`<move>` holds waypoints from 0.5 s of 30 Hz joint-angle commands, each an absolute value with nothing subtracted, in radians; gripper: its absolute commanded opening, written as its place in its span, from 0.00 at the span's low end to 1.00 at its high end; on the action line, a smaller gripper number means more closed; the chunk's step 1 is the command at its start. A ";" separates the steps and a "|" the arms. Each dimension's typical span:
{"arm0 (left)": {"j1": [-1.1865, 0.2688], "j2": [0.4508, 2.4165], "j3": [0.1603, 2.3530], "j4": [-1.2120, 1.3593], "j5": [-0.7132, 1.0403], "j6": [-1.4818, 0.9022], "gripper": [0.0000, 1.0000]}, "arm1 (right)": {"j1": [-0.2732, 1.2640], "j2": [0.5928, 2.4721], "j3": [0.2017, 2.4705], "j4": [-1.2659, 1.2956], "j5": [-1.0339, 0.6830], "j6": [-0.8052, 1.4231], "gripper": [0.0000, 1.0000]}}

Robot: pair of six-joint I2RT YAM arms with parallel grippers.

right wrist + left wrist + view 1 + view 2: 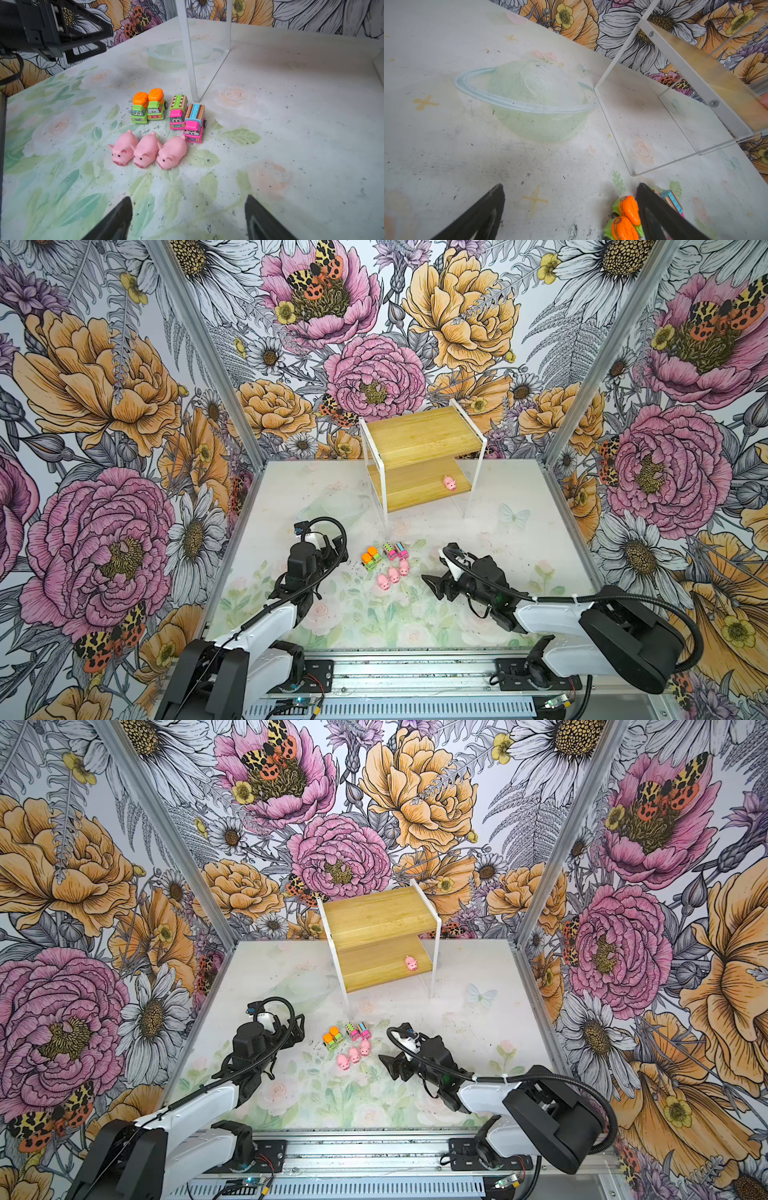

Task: Place and organize the plastic toys onto the shelf
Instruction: 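Withdraw the right gripper from the shelf back toward the toys, then lower the right gripper onto another pink pig and grasp it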

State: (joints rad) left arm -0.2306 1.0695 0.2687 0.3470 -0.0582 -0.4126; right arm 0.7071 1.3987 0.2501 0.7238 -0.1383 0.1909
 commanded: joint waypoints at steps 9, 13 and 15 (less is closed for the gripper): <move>-0.219 1.067 0.259 0.369 -0.045 -0.408 0.99 | 0.836 1.808 0.358 1.161 0.048 0.285 0.84; -0.219 1.066 0.258 0.371 -0.043 -0.408 0.99 | 0.848 1.881 0.387 1.189 0.071 0.304 0.84; -0.219 1.065 0.256 0.373 -0.043 -0.407 0.99 | 0.852 1.898 0.399 1.187 0.081 0.303 0.84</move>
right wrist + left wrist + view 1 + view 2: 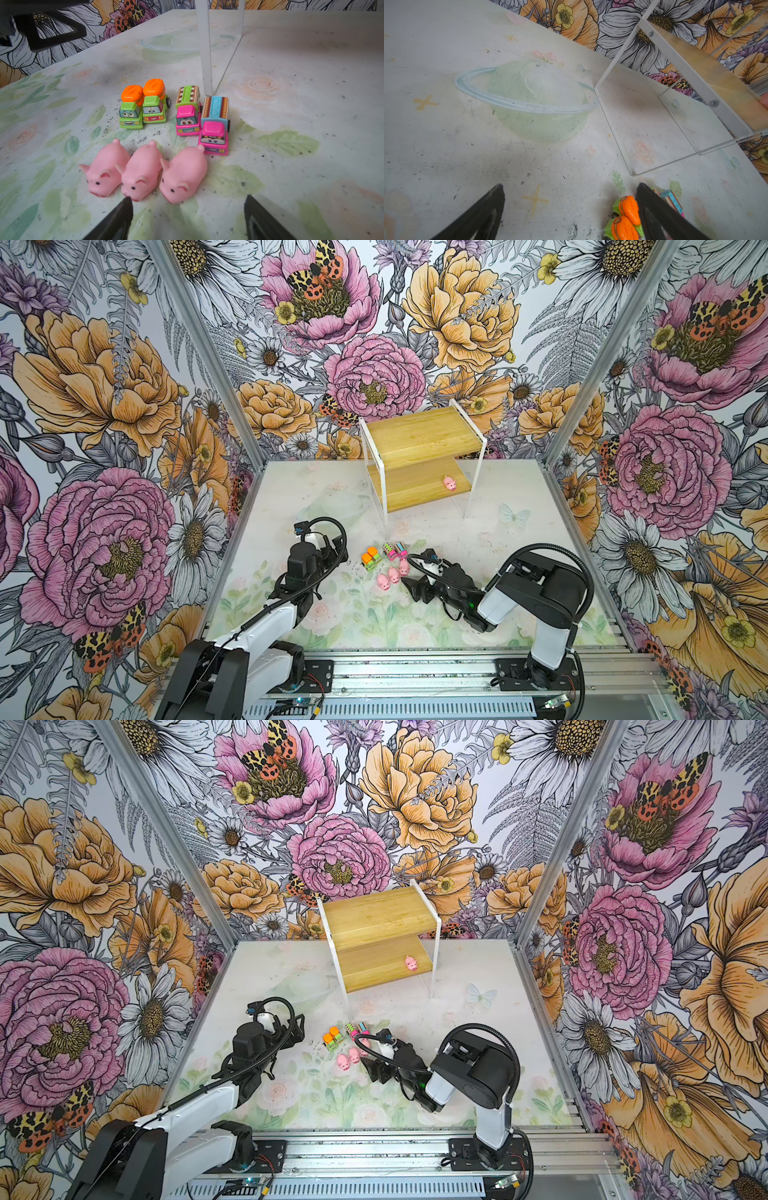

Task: Place and organize the plastic toys onto the shelf
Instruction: 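Lower the right gripper onto another pink pig and grasp it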

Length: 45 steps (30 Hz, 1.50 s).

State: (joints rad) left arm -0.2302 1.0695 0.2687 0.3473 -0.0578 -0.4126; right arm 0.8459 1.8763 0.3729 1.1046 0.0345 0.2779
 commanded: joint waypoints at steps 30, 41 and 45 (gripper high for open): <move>-0.209 1.047 0.249 0.371 -0.035 -0.400 0.99 | 0.806 1.999 0.485 1.124 0.075 0.269 0.62; -0.206 1.055 0.249 0.377 -0.027 -0.406 0.99 | 0.706 1.938 0.417 1.108 -0.094 0.257 0.62; -0.205 1.054 0.250 0.374 -0.026 -0.405 0.99 | 0.704 1.943 0.433 1.105 -0.129 0.257 0.69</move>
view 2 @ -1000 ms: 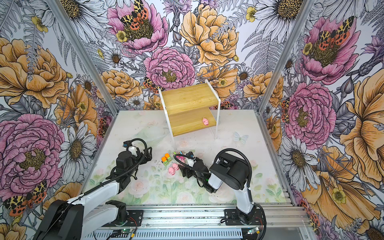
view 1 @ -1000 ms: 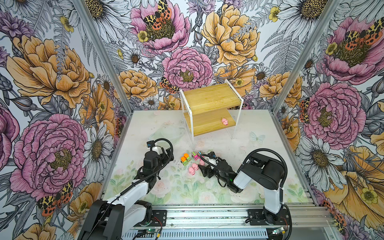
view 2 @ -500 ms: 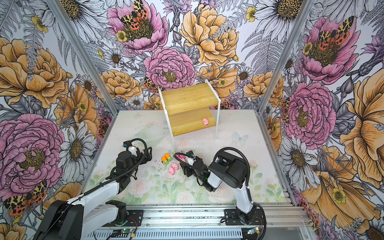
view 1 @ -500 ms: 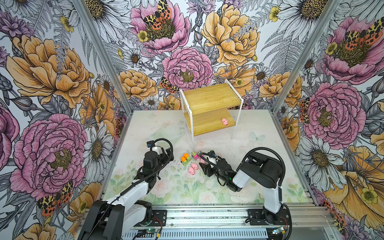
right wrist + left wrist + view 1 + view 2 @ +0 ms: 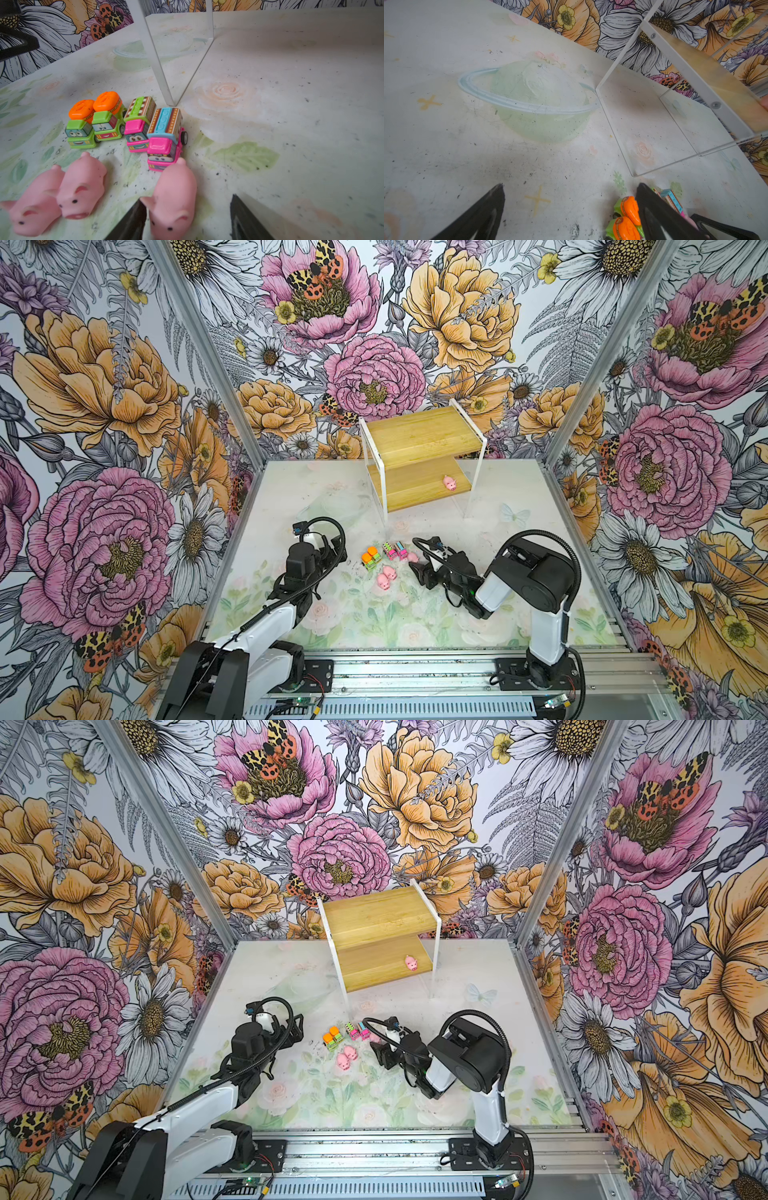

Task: Place and organize the plastic toys onto the shelf
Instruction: 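Lower the right gripper onto another pink pig and grasp it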

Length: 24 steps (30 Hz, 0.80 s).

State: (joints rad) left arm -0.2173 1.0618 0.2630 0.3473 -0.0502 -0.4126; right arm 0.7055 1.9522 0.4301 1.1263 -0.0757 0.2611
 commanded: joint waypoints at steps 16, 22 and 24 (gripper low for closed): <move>-0.203 1.052 0.249 0.373 -0.025 -0.405 0.99 | 0.703 1.993 0.475 1.108 -0.105 0.270 0.55; -0.204 1.047 0.245 0.375 -0.025 -0.406 0.99 | 0.698 1.991 0.470 1.103 -0.133 0.272 0.45; -0.203 1.045 0.245 0.375 -0.025 -0.406 0.99 | 0.694 1.989 0.467 1.104 -0.139 0.274 0.42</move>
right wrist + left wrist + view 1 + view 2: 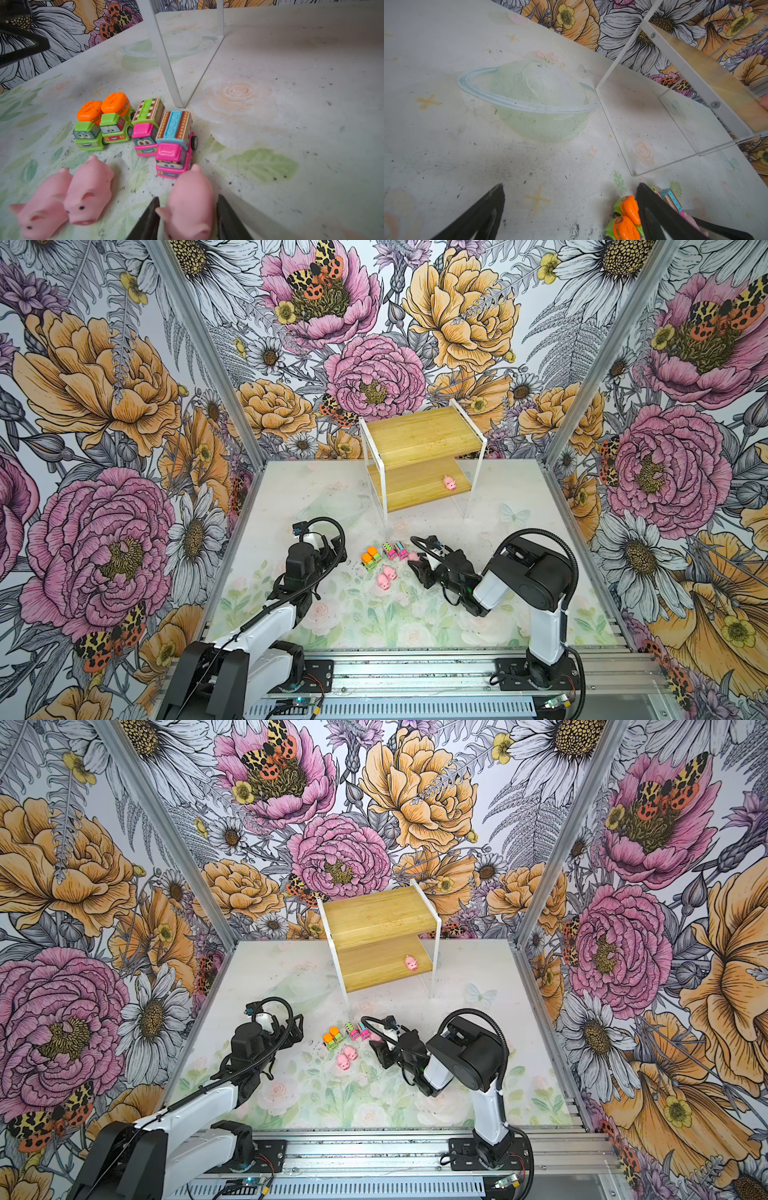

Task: Place and organize the plastic toys onto the shelf
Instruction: 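Lower the right gripper onto another pink pig and grasp it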

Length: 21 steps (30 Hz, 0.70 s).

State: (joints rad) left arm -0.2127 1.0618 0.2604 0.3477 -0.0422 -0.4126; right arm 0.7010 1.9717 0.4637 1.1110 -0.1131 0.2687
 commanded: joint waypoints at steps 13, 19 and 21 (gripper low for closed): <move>-0.201 1.049 0.247 0.375 -0.023 -0.407 0.99 | 0.662 1.884 0.430 1.084 -0.177 0.279 0.26; -0.201 1.051 0.247 0.374 -0.020 -0.407 0.99 | 0.644 1.731 0.426 1.001 -0.174 0.251 0.26; -0.201 1.052 0.247 0.374 -0.020 -0.406 0.99 | 0.630 1.664 0.437 0.949 -0.166 0.235 0.26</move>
